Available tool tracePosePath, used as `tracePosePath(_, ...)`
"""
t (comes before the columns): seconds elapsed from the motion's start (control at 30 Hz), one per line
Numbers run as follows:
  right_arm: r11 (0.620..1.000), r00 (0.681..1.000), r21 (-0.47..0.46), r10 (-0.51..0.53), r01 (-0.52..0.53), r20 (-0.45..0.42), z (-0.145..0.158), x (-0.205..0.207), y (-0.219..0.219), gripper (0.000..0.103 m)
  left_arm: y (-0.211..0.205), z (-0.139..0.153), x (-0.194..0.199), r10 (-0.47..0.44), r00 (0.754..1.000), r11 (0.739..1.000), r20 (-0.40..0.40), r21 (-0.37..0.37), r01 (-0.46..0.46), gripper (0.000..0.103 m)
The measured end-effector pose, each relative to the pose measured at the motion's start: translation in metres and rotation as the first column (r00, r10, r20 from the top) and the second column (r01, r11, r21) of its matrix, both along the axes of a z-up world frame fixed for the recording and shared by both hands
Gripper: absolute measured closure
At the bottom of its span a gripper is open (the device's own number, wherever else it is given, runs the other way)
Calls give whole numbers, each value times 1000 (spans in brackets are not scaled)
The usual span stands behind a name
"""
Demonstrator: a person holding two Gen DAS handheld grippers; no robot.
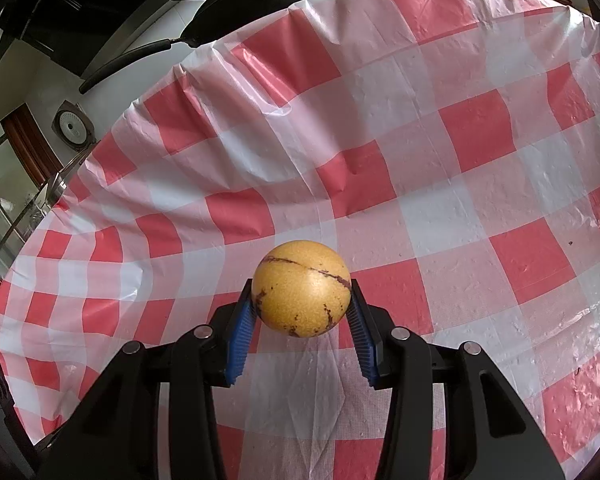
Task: Organize fruits
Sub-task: 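Grasp the yellow speckled fruit with the right tool while the left tool grasps the dark passion fruit, then carry the passion fruit and yellow fruit over the white box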
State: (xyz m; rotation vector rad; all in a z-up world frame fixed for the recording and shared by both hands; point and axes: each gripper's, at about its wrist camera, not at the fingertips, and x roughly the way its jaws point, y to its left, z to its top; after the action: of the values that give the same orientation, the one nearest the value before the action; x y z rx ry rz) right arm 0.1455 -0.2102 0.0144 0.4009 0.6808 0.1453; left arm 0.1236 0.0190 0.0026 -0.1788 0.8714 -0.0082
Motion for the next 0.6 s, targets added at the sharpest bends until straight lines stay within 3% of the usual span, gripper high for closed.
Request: tracePosePath(0.6,1000,1000,3,1,-1,-16,-1,2,0,59,12,0,-1,54,999,998,8,-44,-53,62)
